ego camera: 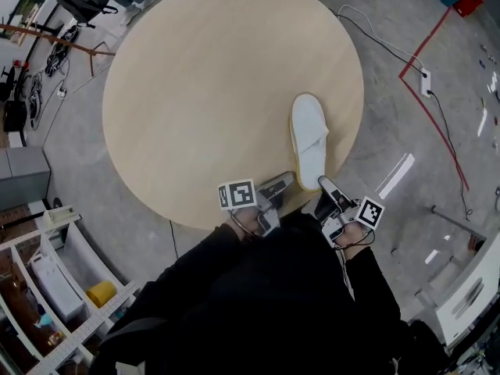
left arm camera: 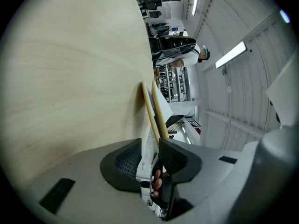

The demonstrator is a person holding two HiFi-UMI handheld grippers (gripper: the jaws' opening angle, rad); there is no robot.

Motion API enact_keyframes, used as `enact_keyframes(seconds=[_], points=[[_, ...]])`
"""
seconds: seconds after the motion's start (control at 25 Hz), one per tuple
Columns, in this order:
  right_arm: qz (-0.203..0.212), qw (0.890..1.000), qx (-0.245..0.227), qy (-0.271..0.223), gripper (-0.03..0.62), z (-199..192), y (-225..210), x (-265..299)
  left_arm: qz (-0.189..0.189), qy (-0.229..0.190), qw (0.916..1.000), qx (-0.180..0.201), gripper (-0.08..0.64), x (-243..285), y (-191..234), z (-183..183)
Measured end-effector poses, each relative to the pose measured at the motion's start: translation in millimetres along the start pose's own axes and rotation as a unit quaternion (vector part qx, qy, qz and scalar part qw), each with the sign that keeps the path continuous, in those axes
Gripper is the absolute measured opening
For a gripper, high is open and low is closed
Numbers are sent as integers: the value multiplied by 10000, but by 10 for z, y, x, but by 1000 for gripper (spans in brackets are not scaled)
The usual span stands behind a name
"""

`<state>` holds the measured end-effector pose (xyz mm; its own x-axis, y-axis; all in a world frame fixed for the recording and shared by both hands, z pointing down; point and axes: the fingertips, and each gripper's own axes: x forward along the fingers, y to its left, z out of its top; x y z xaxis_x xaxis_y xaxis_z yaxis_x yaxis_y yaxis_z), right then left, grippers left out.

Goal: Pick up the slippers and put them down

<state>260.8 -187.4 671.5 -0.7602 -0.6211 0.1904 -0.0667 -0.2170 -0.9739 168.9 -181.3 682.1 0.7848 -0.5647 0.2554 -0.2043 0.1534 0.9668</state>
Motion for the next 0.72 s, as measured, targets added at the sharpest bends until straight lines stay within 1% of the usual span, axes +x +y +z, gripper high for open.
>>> enact_keyframes(seconds=[0.12, 0.24, 0.4, 0.6, 0.72], points=[[-5, 10000, -32, 28, 69, 17, -14, 15, -60, -65, 9999, -88, 126, 8, 3, 5], [-67, 10000, -56, 12, 68, 18, -25, 35, -127, -33, 9999, -79, 126, 10, -52, 5], [-7, 9999, 80, -61, 69, 10, -34, 19, -199, 17, 9997, -142, 126, 24, -56, 2], [243, 9993, 280, -10, 69, -56, 26, 9, -623, 5, 9968, -504, 126, 48, -125, -19], [343, 9989, 319, 26, 69, -91, 61, 16, -759, 95, 9958, -501, 126, 48, -177, -41]])
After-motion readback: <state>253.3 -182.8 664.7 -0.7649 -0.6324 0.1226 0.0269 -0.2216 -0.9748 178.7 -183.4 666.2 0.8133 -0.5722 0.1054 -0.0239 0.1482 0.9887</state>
